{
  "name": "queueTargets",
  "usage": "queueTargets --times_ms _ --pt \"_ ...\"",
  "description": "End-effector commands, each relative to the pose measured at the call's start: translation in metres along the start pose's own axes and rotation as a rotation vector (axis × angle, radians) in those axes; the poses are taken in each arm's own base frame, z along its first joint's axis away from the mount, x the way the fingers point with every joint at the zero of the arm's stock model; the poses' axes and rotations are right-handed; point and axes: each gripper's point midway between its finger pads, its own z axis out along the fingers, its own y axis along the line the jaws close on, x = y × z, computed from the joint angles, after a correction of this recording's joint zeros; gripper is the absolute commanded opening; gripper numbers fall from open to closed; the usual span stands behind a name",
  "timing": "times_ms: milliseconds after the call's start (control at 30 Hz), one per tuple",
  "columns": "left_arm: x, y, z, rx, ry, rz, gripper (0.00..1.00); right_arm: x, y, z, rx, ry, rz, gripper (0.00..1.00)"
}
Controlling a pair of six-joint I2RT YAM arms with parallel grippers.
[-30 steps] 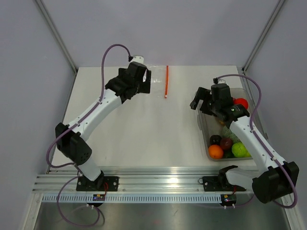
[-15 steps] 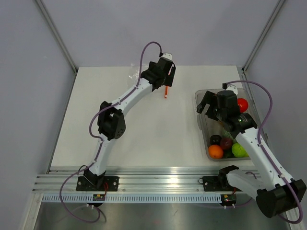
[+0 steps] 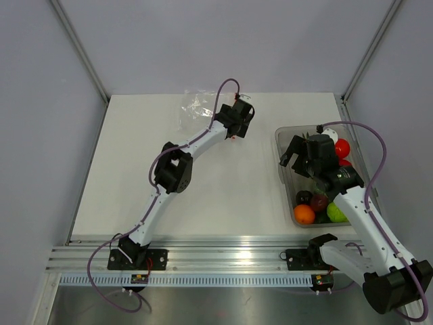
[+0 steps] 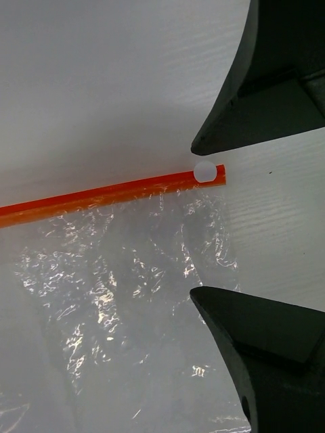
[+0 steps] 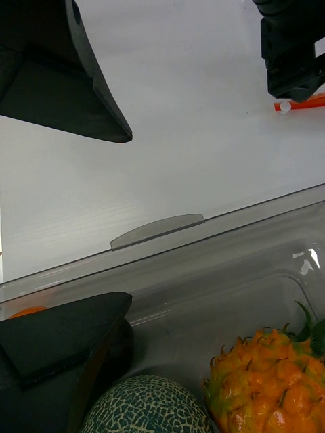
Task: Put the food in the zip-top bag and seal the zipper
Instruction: Move the zipper food storage bag to the center of the board.
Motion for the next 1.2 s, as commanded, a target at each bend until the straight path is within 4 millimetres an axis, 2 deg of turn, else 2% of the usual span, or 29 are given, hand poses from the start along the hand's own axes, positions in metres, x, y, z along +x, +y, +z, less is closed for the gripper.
queueTargets --times_ms 0,67,200,367,467,533,700,800,933,967,1033,1067,1100,1167 --pt "-0.015 0.001 0.000 -0.004 -0.035 -0.030 0.80 -0.006 0.000 0.000 0.005 -0.027 0.000 0.99" --pt "-0.005 -0.003 0.006 0.006 -0.010 -0.021 0.74 -0.006 0.000 0.001 0.007 -0.025 -0.002 0.99" --pt "0.004 -0.009 0.011 0.033 0.010 -0.014 0.68 -0.005 0.001 -0.001 0.002 -0.025 0.003 0.99" --pt "0.003 -0.010 0.010 0.038 0.010 -0.008 0.66 -0.002 -0.002 -0.004 0.003 -0.026 0.012 0.99" --pt "0.008 -0.010 0.009 0.043 0.024 -0.001 0.57 -0.001 -0.003 -0.007 0.000 -0.024 0.020 0.99" --pt "0.018 -0.013 0.008 0.071 0.059 0.005 0.50 0.000 -0.003 -0.009 -0.007 -0.026 0.024 0.99" --pt "0.046 -0.021 0.005 0.140 0.154 0.001 0.46 0.000 0.000 -0.012 -0.023 -0.024 0.030 0.99" --pt "0.055 -0.022 0.005 0.146 0.178 -0.004 0.43 0.001 -0.001 -0.016 -0.029 -0.024 0.036 0.99" --pt "0.062 -0.027 0.004 0.167 0.202 -0.018 0.31 0.002 -0.005 -0.022 -0.029 -0.036 0.039 0.99" --pt "0.062 -0.027 0.003 0.169 0.205 -0.024 0.23 0.002 -0.005 -0.023 -0.028 -0.038 0.038 1.00" --pt "0.064 -0.026 0.001 0.163 0.213 -0.027 0.13 0.001 -0.007 -0.025 -0.026 -0.044 0.036 0.99" --pt "0.064 -0.024 0.001 0.156 0.215 -0.027 0.04 0.001 -0.006 -0.026 -0.028 -0.044 0.033 0.99" --pt "0.066 -0.022 -0.002 0.153 0.222 -0.026 0.00 0.002 -0.006 -0.026 -0.028 -0.042 0.032 0.99" --pt "0.068 -0.019 -0.006 0.145 0.230 -0.025 0.00 0.002 -0.006 -0.026 -0.029 -0.040 0.028 0.99"
